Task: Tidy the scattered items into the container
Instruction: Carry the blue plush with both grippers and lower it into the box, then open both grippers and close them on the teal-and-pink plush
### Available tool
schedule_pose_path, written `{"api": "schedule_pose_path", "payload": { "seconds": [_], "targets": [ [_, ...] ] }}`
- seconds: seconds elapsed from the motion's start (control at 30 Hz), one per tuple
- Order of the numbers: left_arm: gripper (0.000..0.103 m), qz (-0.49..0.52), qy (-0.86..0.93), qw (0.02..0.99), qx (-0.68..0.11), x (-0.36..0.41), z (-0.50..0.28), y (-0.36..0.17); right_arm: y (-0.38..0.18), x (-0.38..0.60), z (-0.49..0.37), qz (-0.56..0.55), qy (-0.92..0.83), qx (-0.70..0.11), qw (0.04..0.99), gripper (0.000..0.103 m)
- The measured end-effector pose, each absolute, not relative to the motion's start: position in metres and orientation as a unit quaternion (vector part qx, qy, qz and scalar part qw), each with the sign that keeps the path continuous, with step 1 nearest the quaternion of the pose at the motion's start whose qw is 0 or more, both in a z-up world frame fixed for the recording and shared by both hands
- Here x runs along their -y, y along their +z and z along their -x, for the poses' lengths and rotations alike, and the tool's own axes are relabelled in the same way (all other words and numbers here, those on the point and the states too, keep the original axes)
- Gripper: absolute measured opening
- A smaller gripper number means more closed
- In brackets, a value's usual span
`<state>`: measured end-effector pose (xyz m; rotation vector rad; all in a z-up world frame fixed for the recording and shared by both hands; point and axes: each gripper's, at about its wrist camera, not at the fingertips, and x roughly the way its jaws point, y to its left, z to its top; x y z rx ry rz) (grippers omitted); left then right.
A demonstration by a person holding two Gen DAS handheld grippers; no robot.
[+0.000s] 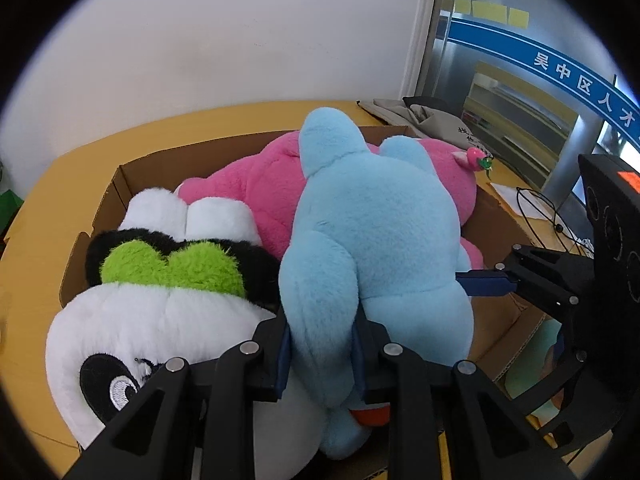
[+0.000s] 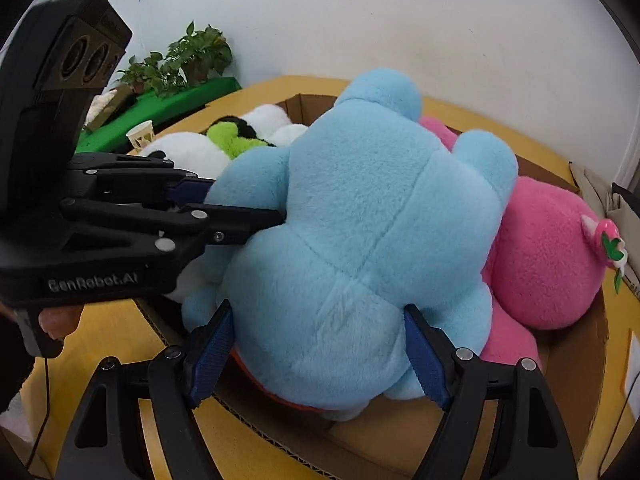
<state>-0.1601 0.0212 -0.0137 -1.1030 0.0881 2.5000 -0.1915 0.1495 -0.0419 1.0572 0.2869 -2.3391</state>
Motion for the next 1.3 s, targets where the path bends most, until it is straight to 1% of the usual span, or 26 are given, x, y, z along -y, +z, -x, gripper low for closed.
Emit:
{"api": "schedule_pose_path", "payload": {
  "seconds": [0.03,0.1,0.17,0.2,0.23,0.27,0.3,0.33,0.37,0.6,0.7,0.8,1.03,1.3],
  "targets": [
    [0.027,0.395,0.896,0.203,-0.03,-0.022,0.159,-0.013,-0.041,-0.15,0.189,-0.394,-0.871,-0.106,0.273,0.084],
    [0.03,0.389,0.897,0.207,-0.032,-0.019,0.154,-0.01,-0.039,-0.154,0.183,-0.4,-0.87,-0.094,0.271,0.088],
    [0.039,0.379,0.903,0.2,-0.037,-0.016,0.145,-0.003,-0.038,-0.165,0.176,-0.398,-0.873,-0.087,0.268,0.089],
    [0.045,0.372,0.907,0.196,-0.033,-0.012,0.139,0.003,-0.034,-0.169,0.168,-0.393,-0.877,-0.09,0.262,0.091],
    [0.054,0.363,0.911,0.195,-0.026,-0.008,0.132,0.009,-0.03,-0.173,0.158,-0.387,-0.88,-0.096,0.257,0.093],
    [0.06,0.352,0.916,0.19,-0.019,-0.004,0.123,0.017,-0.025,-0.174,0.15,-0.38,-0.884,-0.1,0.254,0.098],
    [0.07,0.339,0.922,0.185,-0.013,0.0,0.113,0.026,-0.018,-0.178,0.141,-0.37,-0.889,-0.102,0.251,0.101],
    [0.076,0.326,0.928,0.18,-0.008,0.005,0.102,0.034,-0.01,-0.183,0.131,-0.361,-0.893,-0.101,0.249,0.102],
    [0.077,0.314,0.932,0.179,-0.004,0.008,0.09,0.043,-0.002,-0.188,0.123,-0.354,-0.897,-0.099,0.245,0.103],
    [0.078,0.277,0.946,0.169,0.001,0.011,0.013,0.085,0.039,-0.188,0.068,-0.305,-0.931,-0.085,0.18,0.103],
    [0.079,0.262,0.95,0.168,-0.004,0.005,-0.019,0.09,0.048,-0.184,0.046,-0.286,-0.94,-0.077,0.171,0.103],
    [0.079,0.259,0.952,0.164,-0.004,-0.001,-0.041,0.089,0.054,-0.178,0.029,-0.272,-0.945,-0.087,0.161,0.103],
    [0.079,0.262,0.95,0.167,0.023,-0.004,-0.055,0.085,0.058,-0.18,0.006,-0.276,-0.947,-0.095,0.138,0.103],
    [0.079,0.276,0.944,0.178,0.021,-0.014,-0.052,0.076,0.053,-0.191,-0.002,-0.284,-0.948,-0.092,0.114,0.103]
  ]
}}
